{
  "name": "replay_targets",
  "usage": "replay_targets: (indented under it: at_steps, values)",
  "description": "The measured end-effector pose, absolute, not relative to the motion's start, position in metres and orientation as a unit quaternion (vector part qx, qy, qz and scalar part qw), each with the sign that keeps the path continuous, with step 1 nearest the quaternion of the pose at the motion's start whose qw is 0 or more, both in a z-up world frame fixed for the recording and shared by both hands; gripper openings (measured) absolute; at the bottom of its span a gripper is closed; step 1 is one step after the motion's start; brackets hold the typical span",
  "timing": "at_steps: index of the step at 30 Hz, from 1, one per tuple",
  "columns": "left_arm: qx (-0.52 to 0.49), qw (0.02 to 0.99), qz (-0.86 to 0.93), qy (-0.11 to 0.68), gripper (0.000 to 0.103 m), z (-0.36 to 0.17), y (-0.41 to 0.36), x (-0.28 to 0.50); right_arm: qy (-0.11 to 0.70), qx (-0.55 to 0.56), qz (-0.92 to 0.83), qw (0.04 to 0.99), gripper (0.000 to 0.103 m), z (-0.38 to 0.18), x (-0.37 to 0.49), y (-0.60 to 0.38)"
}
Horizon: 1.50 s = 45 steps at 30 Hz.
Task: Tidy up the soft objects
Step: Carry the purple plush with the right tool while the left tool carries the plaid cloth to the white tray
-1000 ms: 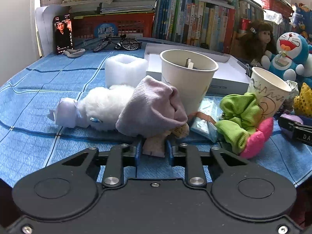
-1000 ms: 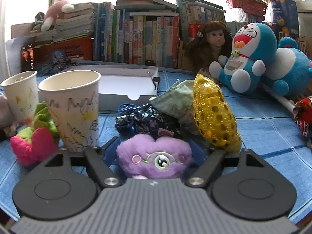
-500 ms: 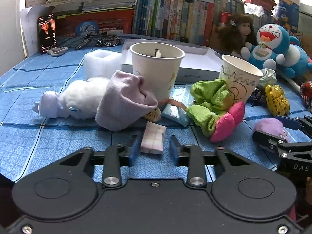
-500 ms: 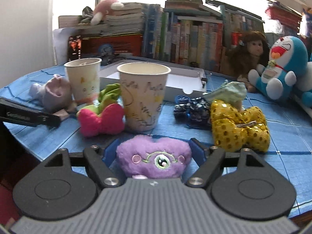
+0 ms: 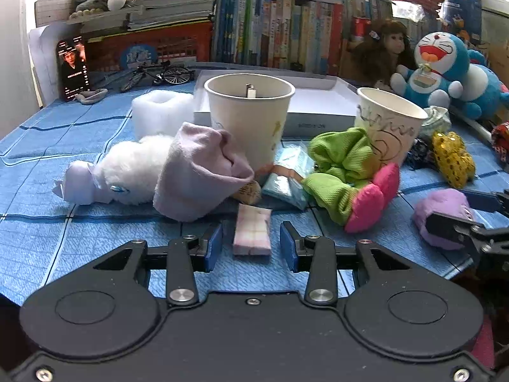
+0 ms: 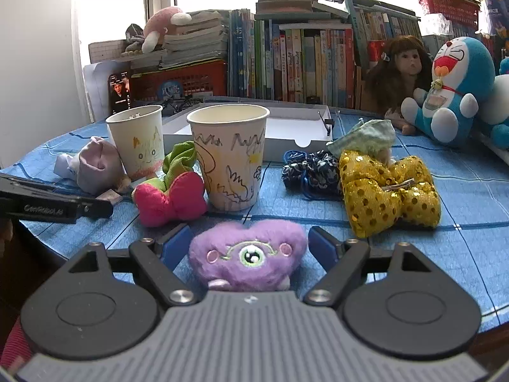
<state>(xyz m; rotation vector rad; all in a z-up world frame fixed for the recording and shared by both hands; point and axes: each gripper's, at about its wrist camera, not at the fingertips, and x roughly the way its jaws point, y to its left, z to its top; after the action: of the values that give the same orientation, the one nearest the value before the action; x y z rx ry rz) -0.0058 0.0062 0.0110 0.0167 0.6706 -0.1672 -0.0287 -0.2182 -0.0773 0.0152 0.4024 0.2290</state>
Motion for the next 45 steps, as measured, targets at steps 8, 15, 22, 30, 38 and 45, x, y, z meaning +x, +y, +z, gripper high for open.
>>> replay_targets:
  at_steps: [8,15,22,30,38,45]
  values:
    - [0.008,0.940,-0.090,0.329,0.022,0.009,0.003,-0.006,0.201,-0.004,0.116,0.973,0.075,-0.077,-0.039,-0.216]
    - [-0.015,0.938,-0.126,0.322,0.022,0.028,0.004,-0.013,0.186,-0.003,0.117,0.975,0.069,-0.065,-0.045,-0.214]
    - [-0.028,0.946,-0.164,0.278,0.022,0.073,0.012,-0.023,0.146,0.016,0.114,0.982,0.069,-0.031,-0.052,-0.230]
    - [-0.051,0.953,-0.184,0.236,0.022,0.127,0.027,0.008,0.108,0.041,0.106,0.988,0.069,0.020,-0.031,-0.258]
    - [-0.037,0.960,-0.184,0.209,0.022,0.167,0.017,0.065,0.109,0.042,0.128,0.985,0.069,0.055,0.026,-0.267]
    - [-0.054,0.936,-0.189,0.291,0.022,0.162,0.009,0.144,0.165,0.054,0.143,0.974,0.069,0.064,0.091,-0.265]
